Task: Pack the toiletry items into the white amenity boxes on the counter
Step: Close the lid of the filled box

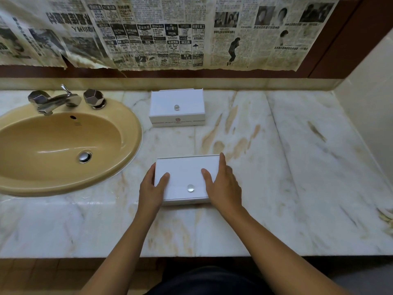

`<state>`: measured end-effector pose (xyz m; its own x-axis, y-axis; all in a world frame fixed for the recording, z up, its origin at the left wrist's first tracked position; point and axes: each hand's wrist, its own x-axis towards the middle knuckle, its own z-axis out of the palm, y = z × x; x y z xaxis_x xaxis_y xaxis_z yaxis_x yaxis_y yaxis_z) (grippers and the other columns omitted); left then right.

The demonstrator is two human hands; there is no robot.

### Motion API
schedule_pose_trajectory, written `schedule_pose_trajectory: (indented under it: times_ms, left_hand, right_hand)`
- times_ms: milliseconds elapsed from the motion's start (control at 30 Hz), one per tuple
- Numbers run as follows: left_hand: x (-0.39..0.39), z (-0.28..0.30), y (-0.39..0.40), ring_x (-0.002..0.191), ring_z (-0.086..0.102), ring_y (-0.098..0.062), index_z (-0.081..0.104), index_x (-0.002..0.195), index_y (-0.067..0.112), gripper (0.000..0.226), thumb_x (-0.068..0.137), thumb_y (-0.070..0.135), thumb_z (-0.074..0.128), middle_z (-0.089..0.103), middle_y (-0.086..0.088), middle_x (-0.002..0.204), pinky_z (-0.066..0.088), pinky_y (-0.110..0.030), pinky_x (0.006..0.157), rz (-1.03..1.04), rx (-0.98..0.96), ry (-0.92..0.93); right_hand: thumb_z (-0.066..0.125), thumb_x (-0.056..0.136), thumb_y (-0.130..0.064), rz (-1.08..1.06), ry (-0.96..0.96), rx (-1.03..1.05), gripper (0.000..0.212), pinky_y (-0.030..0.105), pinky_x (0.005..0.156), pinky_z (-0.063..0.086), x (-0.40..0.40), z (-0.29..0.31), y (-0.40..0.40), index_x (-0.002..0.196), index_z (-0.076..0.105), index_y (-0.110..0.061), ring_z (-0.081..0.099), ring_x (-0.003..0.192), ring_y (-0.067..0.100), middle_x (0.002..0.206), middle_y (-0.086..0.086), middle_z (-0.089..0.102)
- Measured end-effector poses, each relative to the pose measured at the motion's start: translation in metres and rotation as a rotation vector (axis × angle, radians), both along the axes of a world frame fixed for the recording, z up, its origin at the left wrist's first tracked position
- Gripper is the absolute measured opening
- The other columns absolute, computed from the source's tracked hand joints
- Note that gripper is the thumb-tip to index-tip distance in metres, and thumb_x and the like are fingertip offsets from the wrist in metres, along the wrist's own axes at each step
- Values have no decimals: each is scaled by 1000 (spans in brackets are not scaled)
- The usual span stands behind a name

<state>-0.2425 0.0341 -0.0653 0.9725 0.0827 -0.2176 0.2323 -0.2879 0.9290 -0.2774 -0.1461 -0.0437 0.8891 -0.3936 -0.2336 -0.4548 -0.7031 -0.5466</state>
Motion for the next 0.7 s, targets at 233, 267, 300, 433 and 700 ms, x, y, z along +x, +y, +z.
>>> schedule_pose_trajectory:
  times_ms: [233,267,300,433,700]
  left_hand:
    - [1,1,-7,116,60,-16,54,138,18,42,96,21,60,63,1,129,51,-35,97,15,-30,-1]
    - [3,2,-10,116,60,-16,54,138,18,42,96,20,60,63,1,129,51,-32,95,16,-35,-4]
    - [4,3,-14,115,60,-15,54,137,18,42,96,19,60,63,1,129,51,-28,93,15,-41,-9]
    - [18,12,-34,110,59,-11,54,136,19,40,96,18,59,61,6,126,47,-13,80,16,-45,-29]
    - [63,18,-102,115,58,-12,52,138,21,41,98,26,57,60,5,131,50,-36,100,-90,-59,-45]
  right_hand:
    - [35,97,-52,-10,-7,11,69,35,91,45,4,2,-4,152,2,-24,50,120,25,143,7,39]
    - [35,97,-52,-15,-7,9,69,36,92,45,6,3,-7,152,2,-24,50,120,26,144,7,38]
    - [35,97,-52,-18,-12,8,69,36,92,45,7,4,-9,152,3,-24,50,120,26,144,7,39]
    - [36,97,-52,-40,-42,-7,68,35,91,45,17,13,-27,152,5,-25,52,118,27,144,7,40]
    - [38,98,-50,-138,-38,0,66,35,95,42,56,31,-92,152,9,-25,50,123,30,147,7,39]
